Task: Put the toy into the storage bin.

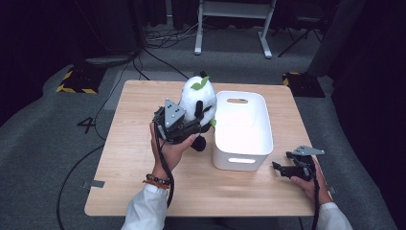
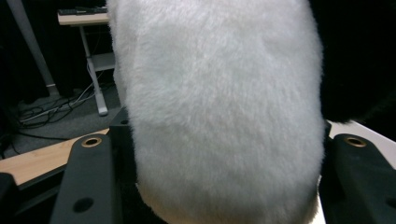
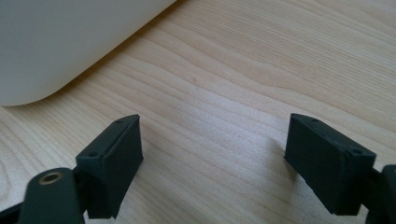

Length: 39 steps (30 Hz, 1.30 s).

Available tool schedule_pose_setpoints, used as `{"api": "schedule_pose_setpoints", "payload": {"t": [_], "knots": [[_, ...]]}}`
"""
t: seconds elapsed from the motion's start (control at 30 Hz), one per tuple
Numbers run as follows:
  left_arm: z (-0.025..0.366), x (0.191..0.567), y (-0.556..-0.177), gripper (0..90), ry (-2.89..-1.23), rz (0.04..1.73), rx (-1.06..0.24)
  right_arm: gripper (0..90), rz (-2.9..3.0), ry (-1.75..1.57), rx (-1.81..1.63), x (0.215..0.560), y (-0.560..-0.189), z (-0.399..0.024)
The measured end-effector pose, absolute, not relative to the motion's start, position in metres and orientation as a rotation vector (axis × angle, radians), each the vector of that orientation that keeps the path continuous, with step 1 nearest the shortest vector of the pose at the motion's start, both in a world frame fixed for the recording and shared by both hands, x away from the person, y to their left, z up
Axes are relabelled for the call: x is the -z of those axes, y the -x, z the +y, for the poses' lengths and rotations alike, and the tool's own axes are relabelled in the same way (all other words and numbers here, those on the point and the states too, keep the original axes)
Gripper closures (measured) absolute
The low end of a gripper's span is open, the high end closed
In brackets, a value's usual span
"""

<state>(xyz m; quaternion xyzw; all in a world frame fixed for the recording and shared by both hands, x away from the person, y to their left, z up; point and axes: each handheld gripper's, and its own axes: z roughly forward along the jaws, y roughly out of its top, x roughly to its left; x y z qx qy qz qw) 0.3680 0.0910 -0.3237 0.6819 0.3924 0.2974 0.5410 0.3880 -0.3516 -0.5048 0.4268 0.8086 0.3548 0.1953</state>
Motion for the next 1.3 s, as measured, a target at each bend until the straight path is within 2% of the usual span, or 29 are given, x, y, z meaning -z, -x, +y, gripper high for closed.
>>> {"api": "schedule_pose_setpoints", "payload": {"t": [1.3], "knots": [[0.064, 0.288, -0.366, 37.4, -1.617, 0.848, -0.688, 17.0, 2.263, -1.194, -0.987, 0.505, -0.388, -0.351]]}}
